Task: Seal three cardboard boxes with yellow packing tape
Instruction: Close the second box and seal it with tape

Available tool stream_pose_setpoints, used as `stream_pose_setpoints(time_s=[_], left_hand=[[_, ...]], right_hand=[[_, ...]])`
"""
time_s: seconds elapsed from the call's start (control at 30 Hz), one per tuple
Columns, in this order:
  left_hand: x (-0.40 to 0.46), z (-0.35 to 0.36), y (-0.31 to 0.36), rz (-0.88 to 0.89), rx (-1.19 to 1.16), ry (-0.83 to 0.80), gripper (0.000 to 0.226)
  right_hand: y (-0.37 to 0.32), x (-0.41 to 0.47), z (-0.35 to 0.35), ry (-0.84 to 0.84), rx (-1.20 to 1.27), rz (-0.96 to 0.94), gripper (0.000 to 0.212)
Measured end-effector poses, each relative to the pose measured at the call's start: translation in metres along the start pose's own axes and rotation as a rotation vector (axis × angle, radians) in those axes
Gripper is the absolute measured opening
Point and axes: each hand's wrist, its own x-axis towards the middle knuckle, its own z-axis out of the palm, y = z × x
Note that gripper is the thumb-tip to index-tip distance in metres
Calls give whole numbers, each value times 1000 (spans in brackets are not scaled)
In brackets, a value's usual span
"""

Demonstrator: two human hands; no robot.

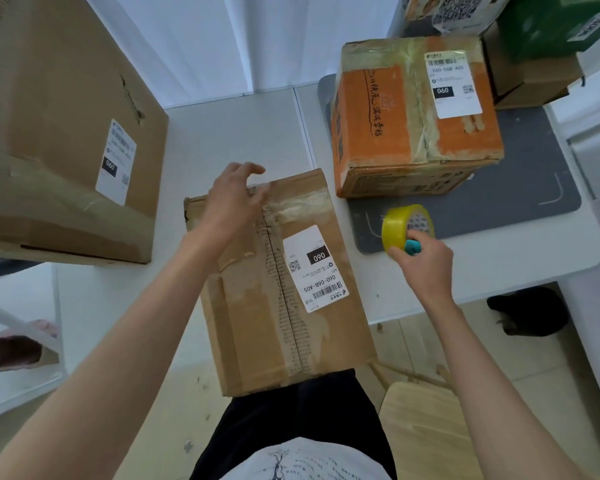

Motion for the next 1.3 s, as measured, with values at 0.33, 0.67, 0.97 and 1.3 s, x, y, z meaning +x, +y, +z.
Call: stream_pose_setpoints(time_s=[0.33,0.67,0.97,1.3], left_hand=[[-12,50,-44,115,280,-95,129],[33,26,-50,133,49,-82,53],[72,12,-53,-148,-148,-249,28],[88,6,-62,-183,-378,-199,10]], right_hand=[[26,22,52,-34,-159,230,28],[-116,14,78,53,258,-292,13],[-175,65,115,-340,-101,-380,19],[-203,102,128,-528,-360,-227,40]])
